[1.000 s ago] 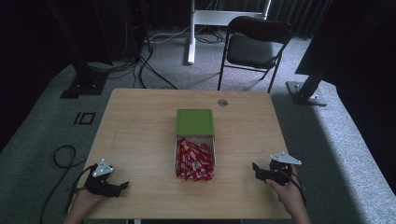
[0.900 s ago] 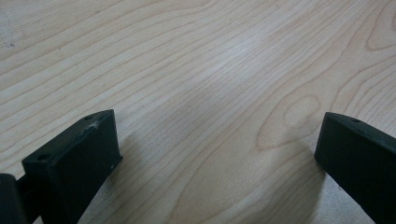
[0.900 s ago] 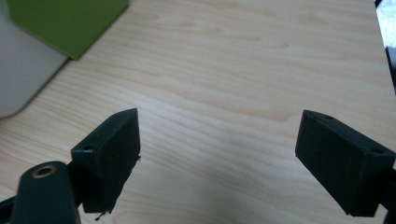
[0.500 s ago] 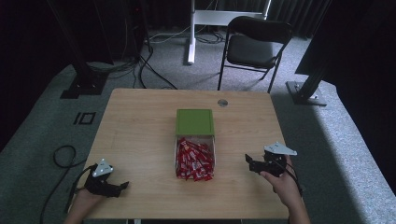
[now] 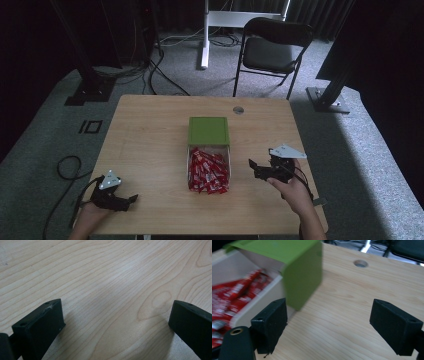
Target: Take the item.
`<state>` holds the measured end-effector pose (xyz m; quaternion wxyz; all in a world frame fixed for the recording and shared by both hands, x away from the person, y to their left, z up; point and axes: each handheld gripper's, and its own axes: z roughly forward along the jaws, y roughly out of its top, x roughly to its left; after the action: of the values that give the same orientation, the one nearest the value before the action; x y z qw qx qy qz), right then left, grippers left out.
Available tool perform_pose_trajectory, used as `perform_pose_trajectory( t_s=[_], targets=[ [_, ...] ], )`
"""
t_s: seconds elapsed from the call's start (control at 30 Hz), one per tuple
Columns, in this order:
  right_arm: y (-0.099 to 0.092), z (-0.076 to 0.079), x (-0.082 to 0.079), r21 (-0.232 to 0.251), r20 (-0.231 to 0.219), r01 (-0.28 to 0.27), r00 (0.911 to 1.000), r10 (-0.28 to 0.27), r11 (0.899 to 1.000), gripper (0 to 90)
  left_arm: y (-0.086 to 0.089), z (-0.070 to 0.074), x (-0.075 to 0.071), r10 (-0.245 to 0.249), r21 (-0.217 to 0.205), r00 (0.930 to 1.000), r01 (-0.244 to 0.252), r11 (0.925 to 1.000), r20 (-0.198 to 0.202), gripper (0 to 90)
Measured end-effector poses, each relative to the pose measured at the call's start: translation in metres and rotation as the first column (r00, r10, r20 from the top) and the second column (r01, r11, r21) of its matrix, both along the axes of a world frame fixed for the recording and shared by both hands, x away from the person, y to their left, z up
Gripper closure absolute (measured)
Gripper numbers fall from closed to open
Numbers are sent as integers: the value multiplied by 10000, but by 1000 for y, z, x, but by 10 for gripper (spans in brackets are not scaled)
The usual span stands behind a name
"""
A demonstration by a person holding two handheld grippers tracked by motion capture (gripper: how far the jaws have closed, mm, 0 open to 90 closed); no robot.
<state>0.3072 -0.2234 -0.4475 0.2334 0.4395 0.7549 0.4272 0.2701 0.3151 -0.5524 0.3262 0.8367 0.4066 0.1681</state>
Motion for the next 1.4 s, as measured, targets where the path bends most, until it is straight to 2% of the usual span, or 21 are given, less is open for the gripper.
perform_pose_trajectory(
  t_s=[0.13,0.23,0.27,0.63,0.8,1.0,1.27,1.4],
  targets=[
    [13,6,0,151,88,-367,9993,366,9992,145,0,0,0,-2,1,10000,2,10000,0,7],
    [18,8,1,87,162,-490,9987,488,9988,145,0,0,0,-4,5,10000,4,10000,-1,7],
    [26,10,2,178,187,-689,9975,685,9975,145,0,0,0,1,0,10000,-1,10000,1,7],
    [58,14,6,318,281,-1392,9900,1384,9897,146,0,0,0,0,-2,10000,0,10000,3,7],
    [79,13,8,372,265,-1855,9825,1846,9819,147,0,0,0,-7,8,10000,7,10000,8,7],
    [94,12,9,295,217,-2134,9769,2128,9765,147,0,0,0,-1,-1,10000,1,10000,0,7],
    [119,7,8,70,23,-2714,9625,2714,9624,147,0,0,0,-4,3,10000,4,10000,4,7],
    [128,6,9,158,-91,-2862,9581,2864,9580,147,0,0,0,-3,-2,10000,3,10000,1,7]
  ],
)
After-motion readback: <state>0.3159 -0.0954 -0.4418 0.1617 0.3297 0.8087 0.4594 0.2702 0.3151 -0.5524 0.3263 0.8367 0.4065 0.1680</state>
